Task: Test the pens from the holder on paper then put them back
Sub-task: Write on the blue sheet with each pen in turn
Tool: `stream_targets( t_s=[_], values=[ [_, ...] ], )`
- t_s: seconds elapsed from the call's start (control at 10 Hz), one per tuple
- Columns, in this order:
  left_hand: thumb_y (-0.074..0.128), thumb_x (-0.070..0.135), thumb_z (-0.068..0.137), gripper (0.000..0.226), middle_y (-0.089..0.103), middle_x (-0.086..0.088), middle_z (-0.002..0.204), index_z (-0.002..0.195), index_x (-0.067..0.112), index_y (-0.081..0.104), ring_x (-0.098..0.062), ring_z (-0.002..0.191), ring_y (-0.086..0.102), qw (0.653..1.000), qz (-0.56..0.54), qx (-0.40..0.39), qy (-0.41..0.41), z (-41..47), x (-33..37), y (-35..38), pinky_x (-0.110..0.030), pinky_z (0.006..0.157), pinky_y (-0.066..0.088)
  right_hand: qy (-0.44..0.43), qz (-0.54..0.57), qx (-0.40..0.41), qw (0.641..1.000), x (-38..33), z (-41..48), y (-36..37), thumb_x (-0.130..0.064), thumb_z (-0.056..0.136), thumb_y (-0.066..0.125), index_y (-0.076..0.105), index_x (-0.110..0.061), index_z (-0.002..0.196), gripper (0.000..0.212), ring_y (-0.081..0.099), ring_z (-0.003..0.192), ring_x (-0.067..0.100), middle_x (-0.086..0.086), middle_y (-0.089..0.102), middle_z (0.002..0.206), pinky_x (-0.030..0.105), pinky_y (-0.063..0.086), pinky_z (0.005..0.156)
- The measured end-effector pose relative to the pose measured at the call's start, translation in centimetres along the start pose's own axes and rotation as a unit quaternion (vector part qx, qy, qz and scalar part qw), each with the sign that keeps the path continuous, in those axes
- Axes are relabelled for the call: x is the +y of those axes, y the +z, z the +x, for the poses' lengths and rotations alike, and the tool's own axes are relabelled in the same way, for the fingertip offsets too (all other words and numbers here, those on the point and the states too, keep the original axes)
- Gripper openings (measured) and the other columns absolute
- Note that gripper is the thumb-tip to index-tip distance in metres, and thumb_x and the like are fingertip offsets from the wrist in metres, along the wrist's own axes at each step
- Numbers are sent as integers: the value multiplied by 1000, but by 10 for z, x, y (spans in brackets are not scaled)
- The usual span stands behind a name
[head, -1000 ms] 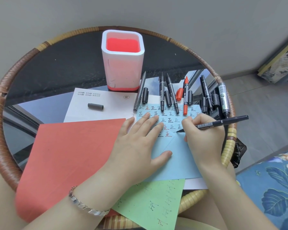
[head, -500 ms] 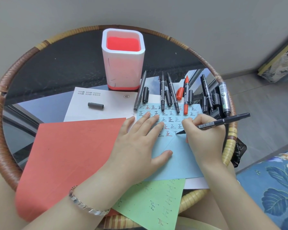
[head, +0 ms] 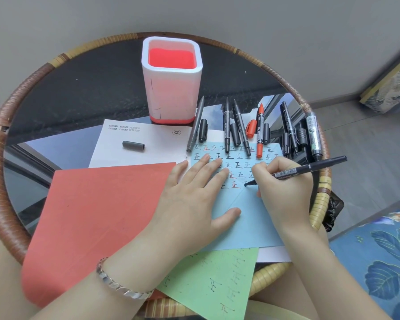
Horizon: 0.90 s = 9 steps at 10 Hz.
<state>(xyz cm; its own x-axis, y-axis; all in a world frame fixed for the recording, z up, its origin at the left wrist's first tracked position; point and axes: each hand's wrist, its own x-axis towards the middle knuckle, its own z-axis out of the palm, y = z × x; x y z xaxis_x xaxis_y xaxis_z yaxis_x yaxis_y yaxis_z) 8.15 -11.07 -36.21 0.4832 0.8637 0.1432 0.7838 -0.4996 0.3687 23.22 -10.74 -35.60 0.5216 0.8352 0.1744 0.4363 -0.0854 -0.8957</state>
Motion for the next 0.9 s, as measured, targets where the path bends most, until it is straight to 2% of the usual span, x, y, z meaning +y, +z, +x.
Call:
stream_targets(
  t_s=[0.1, 0.2, 0.4, 0.5, 0.6, 0.7, 0.8, 0.9],
  values=[
    [38, 60, 75, 66, 54, 0, 134, 123, 18, 58, -18, 129, 43, 1000, -1, 0, 0, 0, 0, 0, -40, 103, 16, 5, 7, -2, 1000, 1, 0, -1, -14, 59, 53, 39, -3, 42, 24, 36, 42, 14, 13, 43, 37, 25, 31, 51],
    [38, 60, 75, 66, 54, 0, 134, 123, 18, 57, -18, 129, 43, 1000, -1, -4, -1, 1, 0, 0, -40, 103, 16, -4, 12, 3, 1000, -1, 0, -1, -13, 59, 52, 39, 4, 46, 25, 35, 45, 19, 32, 45, 46, 26, 30, 51],
    [37, 61, 76, 66, 52, 1, 135, 124, 19, 56, -17, 131, 41, 1000, 3, -11, -1, 0, 0, -1, -40, 104, 14, -13, -2, -6, 1000, 1, -1, 0, -14, 60, 53, 39, 3, 46, 26, 36, 46, 20, 31, 44, 48, 28, 31, 53],
    [38, 61, 76, 66, 53, 1, 135, 124, 19, 56, -17, 130, 42, 1000, 8, -10, -1, 0, 0, 0, -39, 104, 15, 0, 0, 18, 1000, 6, 2, -2, -14, 58, 52, 37, -5, 45, 21, 32, 45, 18, 6, 35, 38, 26, 27, 51],
    [38, 61, 76, 66, 53, 1, 135, 124, 20, 56, -16, 130, 42, 1000, 8, -11, -1, 0, 0, -1, -39, 104, 14, 5, 8, 21, 1000, 6, 2, -3, -13, 57, 51, 35, -6, 42, 24, 31, 44, 16, 1, 35, 36, 25, 27, 50],
    [38, 61, 76, 66, 52, 1, 135, 125, 20, 55, -16, 130, 41, 1000, 10, -13, 2, 0, 0, -1, -39, 105, 14, 5, 36, 37, 999, 4, 2, -4, -13, 62, 52, 36, -4, 43, 26, 32, 40, 12, 7, 39, 39, 22, 28, 46],
    [38, 61, 76, 65, 52, 0, 135, 125, 21, 55, -17, 130, 41, 1000, 13, -24, -2, 1, 0, -1, -40, 104, 15, -9, 53, 45, 998, 7, 4, -5, -20, 73, 58, 41, -11, 46, 33, 37, 42, 14, -2, 42, 38, 25, 32, 49],
    [37, 60, 77, 59, 54, -2, 133, 126, 31, 53, -21, 129, 44, 999, 21, -30, 2, 1, 1, -2, -41, 102, 16, -15, 82, 27, 996, 7, 6, -5, -28, 82, 66, 45, -22, 56, 34, 43, 44, 12, -8, 48, 42, 24, 35, 49]
  ],
)
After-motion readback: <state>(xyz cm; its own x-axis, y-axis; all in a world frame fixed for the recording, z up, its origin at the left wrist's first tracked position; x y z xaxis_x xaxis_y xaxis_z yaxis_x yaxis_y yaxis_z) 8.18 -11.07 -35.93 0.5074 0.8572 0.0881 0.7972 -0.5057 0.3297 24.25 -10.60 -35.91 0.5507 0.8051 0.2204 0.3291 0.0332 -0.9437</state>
